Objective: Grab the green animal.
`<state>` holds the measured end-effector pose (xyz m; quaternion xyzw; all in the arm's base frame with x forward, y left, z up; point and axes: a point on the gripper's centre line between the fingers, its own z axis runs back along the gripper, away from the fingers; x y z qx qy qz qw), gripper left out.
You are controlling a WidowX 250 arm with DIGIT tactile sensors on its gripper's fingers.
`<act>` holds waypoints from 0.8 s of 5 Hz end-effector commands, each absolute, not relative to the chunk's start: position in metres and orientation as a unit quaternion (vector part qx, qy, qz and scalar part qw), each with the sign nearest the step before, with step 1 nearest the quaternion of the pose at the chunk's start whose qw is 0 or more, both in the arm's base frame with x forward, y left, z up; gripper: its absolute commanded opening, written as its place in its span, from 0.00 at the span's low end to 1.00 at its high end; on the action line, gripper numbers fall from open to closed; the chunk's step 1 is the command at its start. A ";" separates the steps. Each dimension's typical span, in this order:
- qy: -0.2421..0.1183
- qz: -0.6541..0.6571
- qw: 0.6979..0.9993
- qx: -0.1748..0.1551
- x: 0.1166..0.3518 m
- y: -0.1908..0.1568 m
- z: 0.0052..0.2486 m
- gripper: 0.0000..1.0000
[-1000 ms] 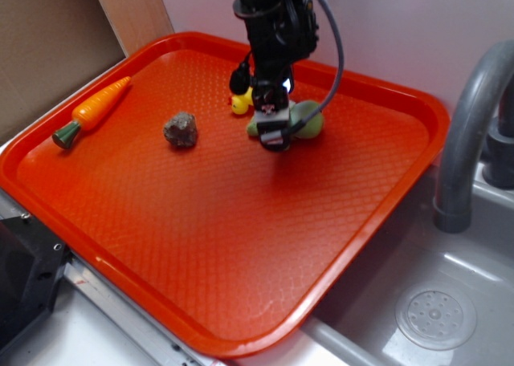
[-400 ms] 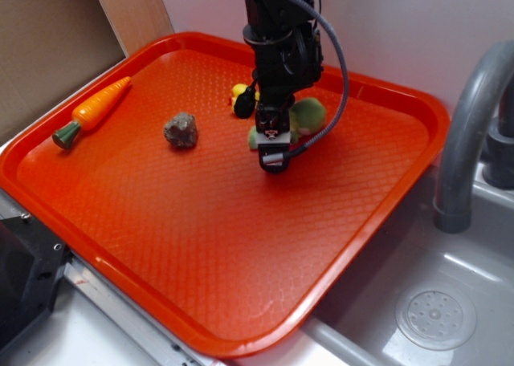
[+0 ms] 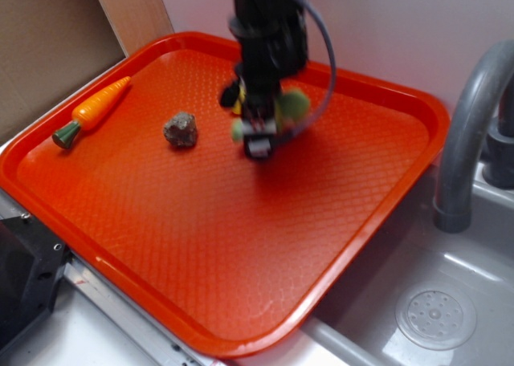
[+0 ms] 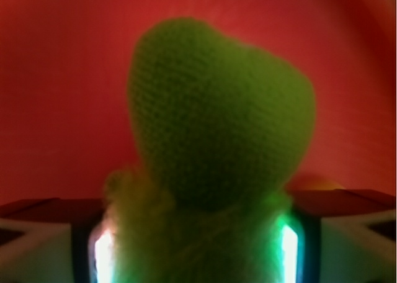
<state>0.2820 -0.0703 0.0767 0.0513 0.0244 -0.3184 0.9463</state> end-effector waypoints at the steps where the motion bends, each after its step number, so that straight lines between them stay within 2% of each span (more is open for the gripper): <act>1: -0.015 -0.087 0.995 0.047 0.234 -0.035 0.176 0.00; 2: -0.033 -0.052 0.998 0.008 0.211 -0.029 0.190 0.00; 3: -0.049 -0.023 0.999 -0.008 0.189 -0.026 0.200 0.00; 4: -0.054 -0.053 0.997 -0.011 0.186 -0.028 0.201 0.00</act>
